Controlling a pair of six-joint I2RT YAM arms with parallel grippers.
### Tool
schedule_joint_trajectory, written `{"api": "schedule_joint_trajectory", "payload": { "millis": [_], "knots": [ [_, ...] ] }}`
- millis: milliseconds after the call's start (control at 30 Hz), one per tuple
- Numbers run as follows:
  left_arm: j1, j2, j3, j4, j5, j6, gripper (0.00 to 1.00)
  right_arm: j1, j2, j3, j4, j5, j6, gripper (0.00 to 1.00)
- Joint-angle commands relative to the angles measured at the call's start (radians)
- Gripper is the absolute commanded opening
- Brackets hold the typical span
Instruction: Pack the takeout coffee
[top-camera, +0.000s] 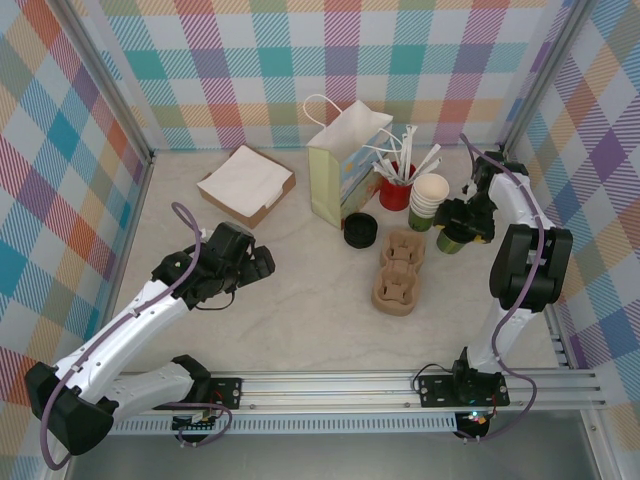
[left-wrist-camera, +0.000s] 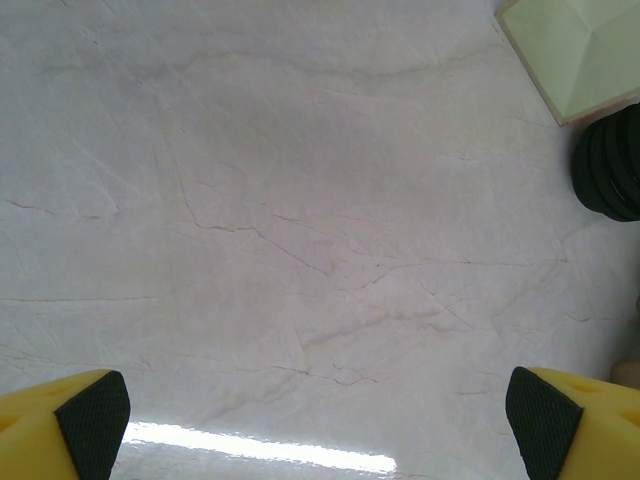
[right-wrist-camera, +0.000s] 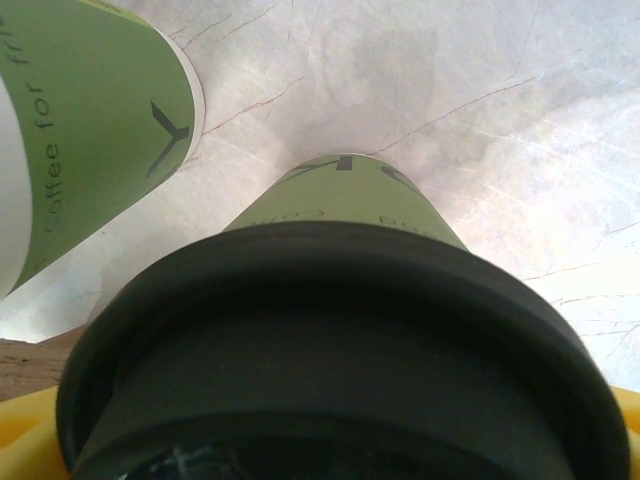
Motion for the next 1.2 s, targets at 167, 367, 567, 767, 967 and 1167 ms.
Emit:
{"api": "schedule_joint_trajectory", "payload": {
  "millis": [167,367,567,767,967,1167],
  "knots": [
    [0.011,-0.027,0.008,-0.001,-0.013,-0.003,0.99,-0.001,-0.044,-0.02,-0.007,-0.008,0.005,1.0],
    [0.012,-0.028,0.009,0.004,-0.008,-0.007,0.99,0.001,-0.116,-0.043,-0.004,-0.011,0.026,1.0],
    [0.011,-0.025,0.009,0.01,0.004,-0.008,0.99,0.002,-0.169,-0.057,-0.01,-0.053,0.03,1.0],
    [0.011,-0.033,0.008,0.015,0.013,-0.015,0.99,0.003,-0.265,-0.08,-0.014,-0.062,0.038,1.0],
    [0.011,-0.04,0.008,0.022,0.016,-0.022,1.0,0.004,-0.458,-0.143,0.009,-0.183,0.062,1.0],
    [0.011,-0.033,0.002,0.042,0.036,-0.028,1.0,0.004,-0.619,-0.218,0.0,-0.329,0.086,0.99]
  ]
}}
